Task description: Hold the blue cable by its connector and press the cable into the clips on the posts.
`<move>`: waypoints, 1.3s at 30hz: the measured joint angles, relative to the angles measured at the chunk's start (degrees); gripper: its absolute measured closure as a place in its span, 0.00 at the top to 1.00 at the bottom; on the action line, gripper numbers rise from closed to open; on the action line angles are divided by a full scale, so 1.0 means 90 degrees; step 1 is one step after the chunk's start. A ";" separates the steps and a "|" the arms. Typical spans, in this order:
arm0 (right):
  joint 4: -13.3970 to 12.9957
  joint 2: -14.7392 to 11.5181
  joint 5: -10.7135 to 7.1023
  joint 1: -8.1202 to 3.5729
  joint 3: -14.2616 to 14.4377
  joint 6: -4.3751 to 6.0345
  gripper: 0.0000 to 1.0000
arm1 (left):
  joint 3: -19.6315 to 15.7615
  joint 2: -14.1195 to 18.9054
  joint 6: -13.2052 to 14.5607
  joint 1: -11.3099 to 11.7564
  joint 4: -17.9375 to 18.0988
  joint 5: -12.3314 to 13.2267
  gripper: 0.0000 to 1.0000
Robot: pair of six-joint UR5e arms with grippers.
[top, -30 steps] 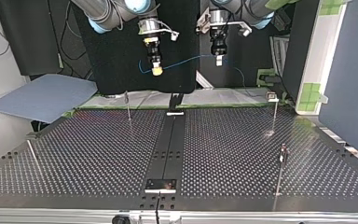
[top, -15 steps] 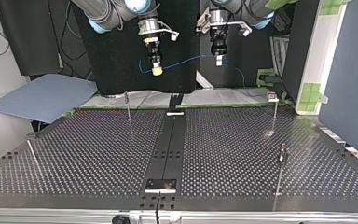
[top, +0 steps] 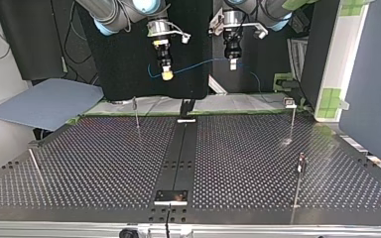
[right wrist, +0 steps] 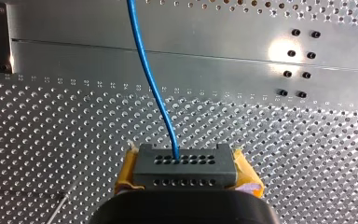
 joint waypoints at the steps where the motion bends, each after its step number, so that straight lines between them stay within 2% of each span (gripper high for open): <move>1: 0.0000 0.0000 0.0000 0.0000 0.0000 0.0000 0.00 | 0.0000 0.0000 0.0000 0.0000 0.0000 0.0000 0.00; 35: 0.0002 -0.0003 0.0002 0.0002 0.0007 0.0001 0.00 | 0.0000 0.0000 0.0001 0.0000 0.0006 0.0010 0.00; 39: 0.0105 0.0103 0.0053 0.0048 0.0037 0.0014 0.00 | 0.0000 0.0000 0.0000 0.0000 0.0009 0.0018 0.00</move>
